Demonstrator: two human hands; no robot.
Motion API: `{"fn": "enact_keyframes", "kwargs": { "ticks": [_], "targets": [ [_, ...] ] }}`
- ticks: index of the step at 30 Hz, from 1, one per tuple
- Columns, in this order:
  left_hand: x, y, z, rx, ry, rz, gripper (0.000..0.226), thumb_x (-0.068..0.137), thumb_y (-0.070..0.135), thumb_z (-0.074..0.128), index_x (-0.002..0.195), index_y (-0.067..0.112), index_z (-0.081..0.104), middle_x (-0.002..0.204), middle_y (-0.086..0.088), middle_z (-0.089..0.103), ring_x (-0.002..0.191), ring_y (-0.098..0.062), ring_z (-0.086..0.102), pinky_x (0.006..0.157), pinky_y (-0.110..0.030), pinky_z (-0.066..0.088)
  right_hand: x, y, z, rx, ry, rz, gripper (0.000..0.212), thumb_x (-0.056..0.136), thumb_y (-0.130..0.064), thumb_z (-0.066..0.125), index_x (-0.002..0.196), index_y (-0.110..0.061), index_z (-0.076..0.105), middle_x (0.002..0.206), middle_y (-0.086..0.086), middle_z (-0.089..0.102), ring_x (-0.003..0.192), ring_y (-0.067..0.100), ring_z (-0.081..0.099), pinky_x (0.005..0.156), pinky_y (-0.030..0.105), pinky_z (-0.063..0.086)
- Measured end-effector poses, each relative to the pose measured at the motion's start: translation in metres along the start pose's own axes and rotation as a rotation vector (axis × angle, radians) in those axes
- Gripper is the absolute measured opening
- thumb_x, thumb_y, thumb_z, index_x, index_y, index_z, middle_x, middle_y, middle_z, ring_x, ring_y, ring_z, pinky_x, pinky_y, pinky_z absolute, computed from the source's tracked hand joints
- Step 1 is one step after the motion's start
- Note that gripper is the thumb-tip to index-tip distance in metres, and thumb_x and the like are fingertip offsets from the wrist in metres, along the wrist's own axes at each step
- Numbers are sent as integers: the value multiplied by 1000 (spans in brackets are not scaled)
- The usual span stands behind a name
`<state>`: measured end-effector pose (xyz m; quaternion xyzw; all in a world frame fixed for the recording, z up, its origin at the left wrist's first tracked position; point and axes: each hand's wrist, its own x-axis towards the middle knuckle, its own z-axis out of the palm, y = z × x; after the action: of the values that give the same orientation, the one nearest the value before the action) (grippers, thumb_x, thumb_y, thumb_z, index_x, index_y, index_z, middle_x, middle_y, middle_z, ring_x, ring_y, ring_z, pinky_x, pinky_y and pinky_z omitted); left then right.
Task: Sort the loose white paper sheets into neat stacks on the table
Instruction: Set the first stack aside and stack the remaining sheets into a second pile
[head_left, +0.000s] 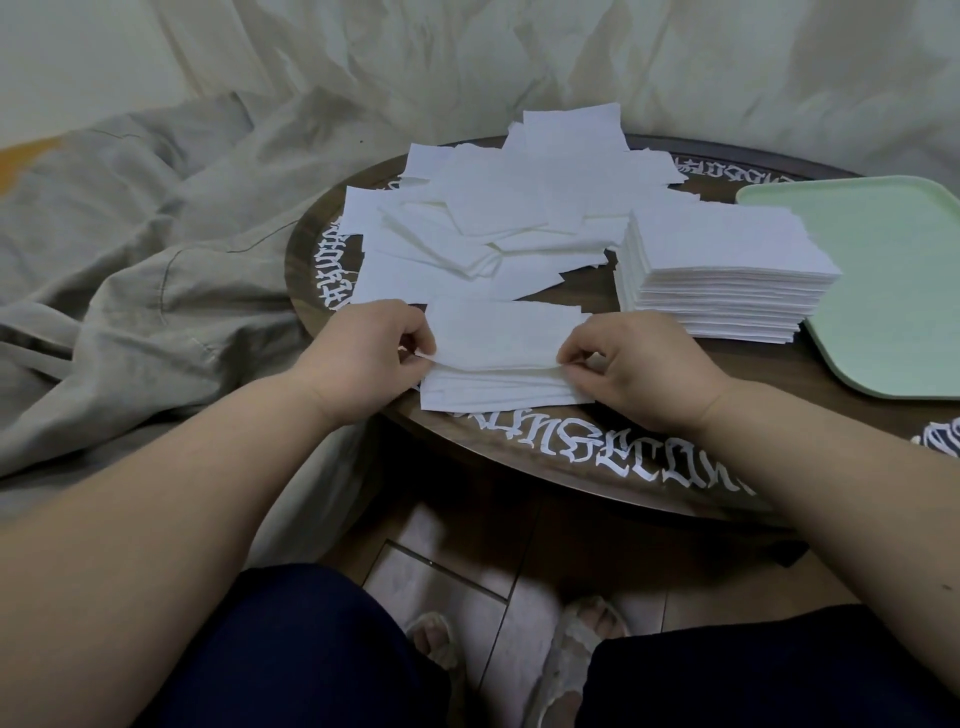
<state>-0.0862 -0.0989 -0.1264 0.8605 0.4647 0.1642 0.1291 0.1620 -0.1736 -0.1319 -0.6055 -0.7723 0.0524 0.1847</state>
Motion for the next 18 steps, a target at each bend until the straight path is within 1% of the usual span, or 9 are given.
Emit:
{"fn": "enact_keyframes", "kwargs": {
  "ticks": [2, 4, 9, 13, 18],
  "targets": [
    [-1, 0, -2, -2, -18, 3, 11, 78, 11, 70, 89, 15, 69, 89, 6, 65, 77, -9, 56, 73, -17, 37, 0, 0, 0, 7, -4, -22, 10, 86, -22, 63, 89, -18, 72, 89, -3, 69, 82, 20, 63, 71, 34, 49],
    [-1, 0, -3, 6, -41, -3, 14, 78, 14, 71, 91, 16, 70, 91, 6, 65, 78, -7, 54, 73, -16, 35, -1, 0, 0, 12, -31, -25, 10, 85, -22, 64, 87, -18, 74, 90, -3, 69, 81, 20, 63, 70, 34, 50],
    [-1, 1, -3, -24, -63, -32, 13, 78, 13, 72, 90, 17, 71, 96, 4, 69, 83, -11, 59, 83, -24, 45, -2, 1, 0, 39, -33, -29, 9, 84, -22, 65, 83, -20, 74, 90, -4, 68, 80, 18, 63, 69, 33, 50],
    [-2, -1, -4, -46, -68, -35, 9, 78, 12, 72, 86, 16, 71, 96, 3, 69, 85, -13, 62, 86, -31, 48, -1, 1, 3, 35, -40, -53, 8, 83, -23, 66, 82, -21, 74, 89, -4, 67, 79, 18, 63, 68, 33, 49],
    [-1, -2, -5, -62, -94, -47, 9, 77, 16, 75, 84, 18, 70, 96, 4, 69, 81, -10, 60, 86, -30, 48, 0, 1, 3, 47, -70, -44, 8, 82, -25, 66, 80, -22, 73, 92, -6, 66, 81, 17, 61, 71, 34, 49]
  ]
}}
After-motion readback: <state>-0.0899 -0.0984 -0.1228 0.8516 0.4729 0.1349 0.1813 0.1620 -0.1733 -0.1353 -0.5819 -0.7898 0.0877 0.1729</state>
